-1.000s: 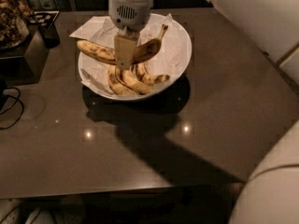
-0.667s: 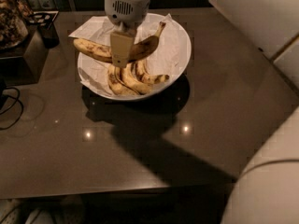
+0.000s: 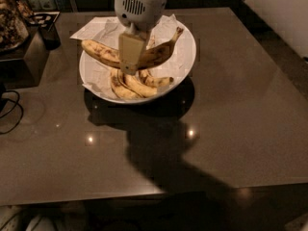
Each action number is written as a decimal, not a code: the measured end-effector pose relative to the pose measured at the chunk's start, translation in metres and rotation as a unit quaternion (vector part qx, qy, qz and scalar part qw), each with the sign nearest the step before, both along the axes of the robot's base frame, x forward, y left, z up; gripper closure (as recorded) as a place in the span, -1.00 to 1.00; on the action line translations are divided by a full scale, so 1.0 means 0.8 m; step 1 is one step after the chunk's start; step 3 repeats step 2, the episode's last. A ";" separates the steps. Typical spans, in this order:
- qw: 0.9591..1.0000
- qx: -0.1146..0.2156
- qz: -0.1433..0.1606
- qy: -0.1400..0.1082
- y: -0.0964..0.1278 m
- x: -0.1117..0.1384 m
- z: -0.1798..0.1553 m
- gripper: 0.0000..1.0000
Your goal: Pick banana from white bowl
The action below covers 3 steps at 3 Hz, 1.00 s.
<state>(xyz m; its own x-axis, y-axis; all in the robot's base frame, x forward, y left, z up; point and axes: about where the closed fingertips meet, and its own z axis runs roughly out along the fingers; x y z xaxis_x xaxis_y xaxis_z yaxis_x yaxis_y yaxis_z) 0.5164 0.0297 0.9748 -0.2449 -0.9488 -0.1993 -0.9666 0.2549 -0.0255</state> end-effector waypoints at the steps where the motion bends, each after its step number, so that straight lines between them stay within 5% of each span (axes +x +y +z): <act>1: 1.000 0.003 -0.024 0.006 -0.019 -0.025 -0.006 1.00; 3: 1.000 0.010 -0.024 -0.001 -0.013 -0.018 -0.007 1.00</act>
Offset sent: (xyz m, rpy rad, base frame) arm -0.0176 -0.0137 -0.0038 0.0064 0.0107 -0.0428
